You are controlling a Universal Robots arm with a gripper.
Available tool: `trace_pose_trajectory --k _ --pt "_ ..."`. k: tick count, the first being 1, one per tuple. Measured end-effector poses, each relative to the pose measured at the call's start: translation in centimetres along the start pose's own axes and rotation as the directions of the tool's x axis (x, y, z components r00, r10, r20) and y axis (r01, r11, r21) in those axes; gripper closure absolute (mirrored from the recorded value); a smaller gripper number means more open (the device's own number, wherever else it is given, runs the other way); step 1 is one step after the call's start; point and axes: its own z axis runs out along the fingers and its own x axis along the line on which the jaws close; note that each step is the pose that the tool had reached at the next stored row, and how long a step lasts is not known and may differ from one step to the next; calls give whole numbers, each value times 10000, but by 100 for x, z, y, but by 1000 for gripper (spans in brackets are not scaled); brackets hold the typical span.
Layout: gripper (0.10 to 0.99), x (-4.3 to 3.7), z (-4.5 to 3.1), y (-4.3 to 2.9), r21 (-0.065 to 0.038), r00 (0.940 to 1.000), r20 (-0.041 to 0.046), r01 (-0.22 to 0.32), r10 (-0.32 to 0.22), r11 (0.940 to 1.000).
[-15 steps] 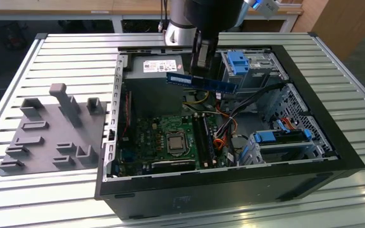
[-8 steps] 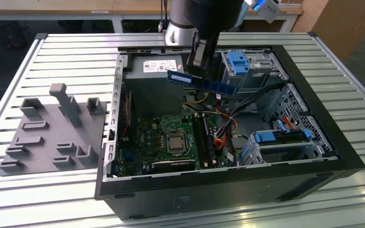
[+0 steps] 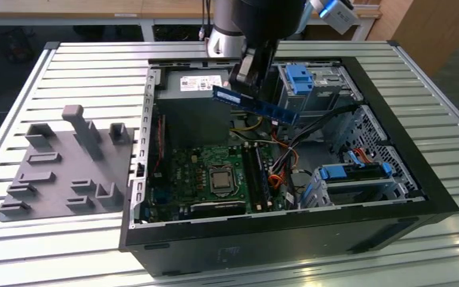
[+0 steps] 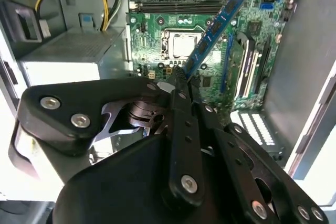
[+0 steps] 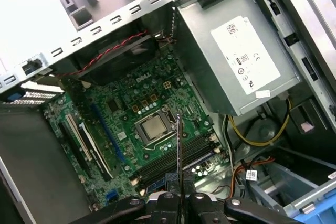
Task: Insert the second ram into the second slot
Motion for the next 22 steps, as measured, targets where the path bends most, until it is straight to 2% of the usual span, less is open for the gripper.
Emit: trace_pose_trajectory --k 5,11,17,22 --pt "949 0 1 0 12 9961 34 -883 883 9961" --pt "949 0 3 0 23 9820 74 -1889 1889 9820" --pt "949 0 4 0 29 9585 114 -2849 2849 9585" --pt "949 0 6 0 31 9327 147 -3605 3605 9327"
